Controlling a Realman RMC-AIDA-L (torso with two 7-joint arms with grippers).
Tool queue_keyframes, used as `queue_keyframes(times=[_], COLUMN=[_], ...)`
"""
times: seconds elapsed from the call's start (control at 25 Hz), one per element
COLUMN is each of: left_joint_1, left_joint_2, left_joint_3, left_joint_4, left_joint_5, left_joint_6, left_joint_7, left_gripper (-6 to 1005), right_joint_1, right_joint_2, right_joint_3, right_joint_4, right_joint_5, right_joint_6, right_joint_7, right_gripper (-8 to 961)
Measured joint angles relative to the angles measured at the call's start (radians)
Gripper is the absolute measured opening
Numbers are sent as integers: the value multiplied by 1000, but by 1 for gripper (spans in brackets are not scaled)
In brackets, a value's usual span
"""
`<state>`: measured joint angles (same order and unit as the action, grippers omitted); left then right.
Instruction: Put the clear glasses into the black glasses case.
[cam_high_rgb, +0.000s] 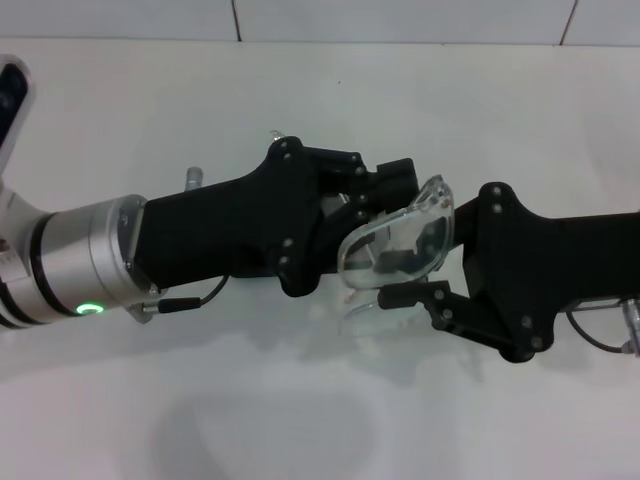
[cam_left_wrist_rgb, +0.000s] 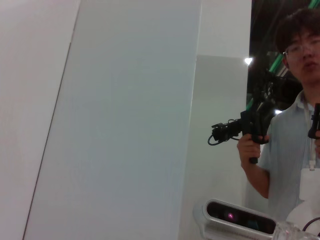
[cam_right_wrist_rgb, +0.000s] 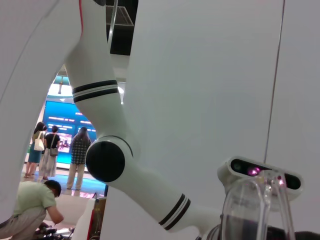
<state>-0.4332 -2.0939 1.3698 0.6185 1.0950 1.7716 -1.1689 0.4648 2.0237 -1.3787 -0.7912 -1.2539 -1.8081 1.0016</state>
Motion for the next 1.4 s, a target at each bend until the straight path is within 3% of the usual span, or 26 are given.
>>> queue_keyframes(times=[0.36,0.56,0.76,1.08,1.2,1.4], left_joint_1=[3,27,66,109,100,60], left_joint_2=[0,3,8,9,9,3], left_joint_3=[0,-10,-92,-270,-274,-246], left_joint_4=[0,-1,4,-32,-62,-84], left_joint_5=[-4,-76,-112,-110,-103,-45], left_joint_6=[5,5,6,3,1,1], left_joint_7=[0,3,20,15,13,12], left_gripper=[68,68,68,68,68,68], right_joint_1=[-4,-9,-25,-45,-45,-22], right_joint_2=[0,0,-1,-5,-3,1], right_joint_3=[1,-3,1,42,77,68], right_joint_4=[4,5,1,-10,-11,-11], right_joint_5=[13,13,14,102,130,155], right_joint_6=[7,7,-22,-190,-285,-311], right_joint_7=[0,0,0,-1,-1,-1], right_gripper=[109,109,109,109,109,109])
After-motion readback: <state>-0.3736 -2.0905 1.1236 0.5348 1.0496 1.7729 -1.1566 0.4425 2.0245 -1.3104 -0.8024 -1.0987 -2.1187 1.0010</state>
